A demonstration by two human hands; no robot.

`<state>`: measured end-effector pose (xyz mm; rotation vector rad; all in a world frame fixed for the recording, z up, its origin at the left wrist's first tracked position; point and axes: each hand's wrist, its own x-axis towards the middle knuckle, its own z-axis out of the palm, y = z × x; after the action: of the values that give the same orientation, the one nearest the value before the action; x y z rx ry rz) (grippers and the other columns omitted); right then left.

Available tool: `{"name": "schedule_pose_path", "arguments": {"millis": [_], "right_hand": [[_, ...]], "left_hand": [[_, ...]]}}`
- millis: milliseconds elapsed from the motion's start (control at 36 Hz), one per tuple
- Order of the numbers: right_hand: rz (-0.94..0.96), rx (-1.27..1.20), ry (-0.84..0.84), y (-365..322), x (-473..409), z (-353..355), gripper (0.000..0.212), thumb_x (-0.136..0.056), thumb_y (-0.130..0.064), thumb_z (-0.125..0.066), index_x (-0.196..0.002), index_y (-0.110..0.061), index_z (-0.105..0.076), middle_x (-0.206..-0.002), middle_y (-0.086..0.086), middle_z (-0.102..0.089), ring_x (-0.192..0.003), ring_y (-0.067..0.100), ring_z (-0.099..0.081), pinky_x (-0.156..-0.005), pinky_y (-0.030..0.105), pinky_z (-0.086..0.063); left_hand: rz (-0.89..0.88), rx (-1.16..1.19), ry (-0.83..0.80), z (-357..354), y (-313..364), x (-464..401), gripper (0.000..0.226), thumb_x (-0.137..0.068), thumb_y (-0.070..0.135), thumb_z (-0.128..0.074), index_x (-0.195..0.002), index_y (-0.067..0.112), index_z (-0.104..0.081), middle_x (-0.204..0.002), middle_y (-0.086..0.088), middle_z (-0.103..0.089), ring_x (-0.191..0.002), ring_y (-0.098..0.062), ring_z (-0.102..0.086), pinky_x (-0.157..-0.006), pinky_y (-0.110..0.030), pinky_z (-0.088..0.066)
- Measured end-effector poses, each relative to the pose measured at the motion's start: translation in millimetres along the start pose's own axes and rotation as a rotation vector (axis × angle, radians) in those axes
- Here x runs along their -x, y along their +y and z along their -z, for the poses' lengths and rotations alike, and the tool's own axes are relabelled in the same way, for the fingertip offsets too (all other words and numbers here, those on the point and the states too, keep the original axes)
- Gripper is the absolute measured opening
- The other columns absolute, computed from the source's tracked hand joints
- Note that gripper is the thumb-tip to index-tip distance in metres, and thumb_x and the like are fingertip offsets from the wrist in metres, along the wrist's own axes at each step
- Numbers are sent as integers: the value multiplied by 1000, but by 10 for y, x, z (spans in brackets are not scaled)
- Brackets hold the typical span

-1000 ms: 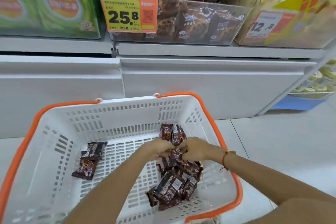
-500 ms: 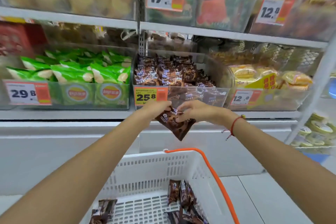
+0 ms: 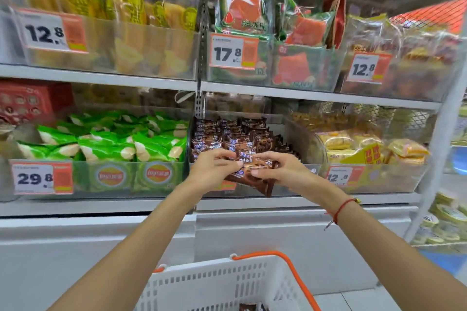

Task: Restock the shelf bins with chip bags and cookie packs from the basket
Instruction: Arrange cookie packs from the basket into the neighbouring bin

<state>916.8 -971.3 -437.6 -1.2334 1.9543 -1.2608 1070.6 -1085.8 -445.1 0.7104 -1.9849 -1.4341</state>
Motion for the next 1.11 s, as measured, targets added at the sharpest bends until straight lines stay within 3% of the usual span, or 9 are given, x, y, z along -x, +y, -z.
{"name": "schedule_pose_path", "arguments": {"millis": [111, 167, 250, 361, 472, 583, 722, 889, 1111], "right_hand": [[49, 36, 11, -97, -36, 210, 31, -75, -18, -80, -100, -34, -69, -103, 0, -72, -93, 15, -70, -80, 25, -55], [44, 35, 25, -147, -87, 385, 32, -78, -12, -76, -104, -28, -69, -99, 3, -73, -89, 15, -71, -77, 23, -56], [13, -17, 157, -168, -272, 649, 32, -81, -9, -74, -108, -25, -68, -105, 9, -72, -93, 24, -70, -88, 35, -55], [20, 236, 402, -91, -620, 872, 31, -83, -9, -72, -111, -22, -66, -106, 4, -65, -85, 14, -61, -63, 12, -47], [8, 419, 342, 103, -940, 900, 31, -82, -8, -73, -111, -18, -68, -112, 3, -63, -100, 17, -57, -80, 22, -40], [33, 489, 224, 192, -1144, 725, 36, -81, -9, -74, -115, -14, -67, -120, 6, -62, -105, 16, -56, -85, 23, -41], [91, 578, 176, 262, -1290, 581, 34, -81, -11, -74, -113, -18, -68, -126, 5, -62, -121, 21, -54, -106, 34, -38], [273, 1088, 240, 191, -1307, 601, 37, -79, -33, -76, -115, -30, -68, -126, 1, -62, -118, 23, -53, -100, 37, -40], [264, 1031, 221, 114, -1315, 638, 31, -82, -33, -74, -112, -30, -70, -114, -2, -69, -104, 19, -64, -89, 33, -49]], "left_hand": [[-99, 118, -26, 1, 76, -71, 28, -85, 13, -71, -111, 13, -63, -95, 1, -70, -84, -8, -66, -60, -7, -47], [-197, 72, 15, 48, 98, -137, 28, -82, 12, -74, -109, 14, -64, -101, 4, -70, -94, -13, -66, -73, -12, -51], [-295, -253, 171, 181, 73, -251, 39, -77, 29, -78, -112, 28, -60, -114, 14, -62, -109, -7, -57, -92, -29, -47], [-247, -760, 315, 328, -51, -311, 78, -70, 55, -76, -135, 29, -43, -137, 8, -45, -128, -16, -38, -99, -36, -37], [-195, -943, 328, 408, -245, -378, 99, -65, 67, -72, -144, 23, -30, -144, 4, -32, -132, -18, -31, -105, -36, -33], [-214, -979, 374, 442, -332, -392, 111, -61, 72, -71, -147, 19, -25, -146, 2, -31, -132, -19, -30, -106, -35, -32], [-183, -986, 391, 453, -350, -409, 112, -56, 74, -72, -145, 18, -30, -144, -3, -37, -130, -24, -35, -105, -37, -32], [-156, -1011, 387, 450, -322, -453, 108, -55, 73, -73, -140, 19, -34, -141, -4, -41, -127, -25, -39, -103, -38, -35], [-139, -1019, 377, 428, -301, -440, 111, -58, 72, -73, -143, 17, -30, -143, -5, -38, -129, -26, -35, -105, -38, -32]]}}
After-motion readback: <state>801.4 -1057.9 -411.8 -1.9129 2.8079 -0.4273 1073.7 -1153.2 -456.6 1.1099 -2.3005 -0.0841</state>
